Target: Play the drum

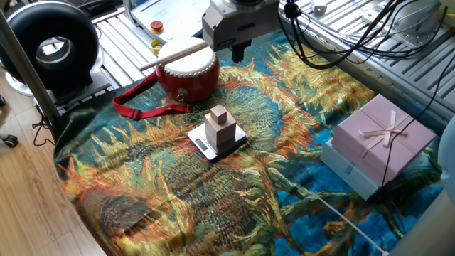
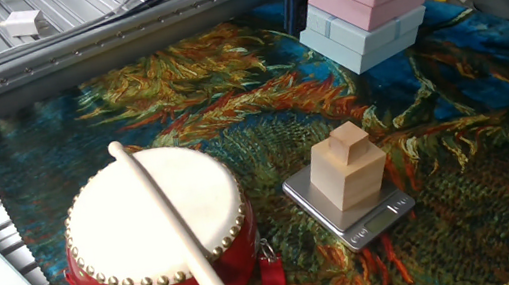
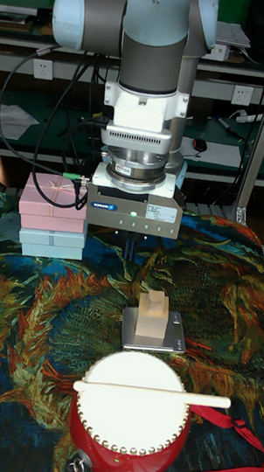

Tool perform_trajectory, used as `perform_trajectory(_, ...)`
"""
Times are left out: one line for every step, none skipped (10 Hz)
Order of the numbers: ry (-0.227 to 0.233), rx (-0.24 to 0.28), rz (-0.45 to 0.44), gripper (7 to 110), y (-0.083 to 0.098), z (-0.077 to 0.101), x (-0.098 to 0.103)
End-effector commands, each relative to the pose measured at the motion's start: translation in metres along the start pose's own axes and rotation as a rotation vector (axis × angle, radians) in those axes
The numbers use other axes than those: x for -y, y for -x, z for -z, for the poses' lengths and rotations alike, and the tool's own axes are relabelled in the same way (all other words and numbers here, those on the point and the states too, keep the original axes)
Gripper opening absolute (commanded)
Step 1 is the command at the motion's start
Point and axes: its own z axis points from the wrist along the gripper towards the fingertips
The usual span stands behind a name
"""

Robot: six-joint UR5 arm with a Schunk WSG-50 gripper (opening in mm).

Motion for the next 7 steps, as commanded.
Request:
perform_trajectory(-0.003,-0.022,-0.071,7,-0.005,0.001,0.001)
perform_trajectory(0.013,-0.026,-0.097,7,-0.006,0.001,-0.003)
perform_trajectory(0.020,-0.031,-0.116,7,-0.007,0.001,-0.005)
perform_trajectory(0.004,-0.044,-0.130,7,-0.011,0.001,-0.001)
perform_trajectory(-0.026,-0.077,-0.142,7,-0.019,0.002,0.006)
perform_trajectory(-0.028,-0.115,-0.151,7,-0.029,0.003,0.005)
perform_trajectory(-0.032,-0.122,-0.147,7,-0.031,0.003,0.006)
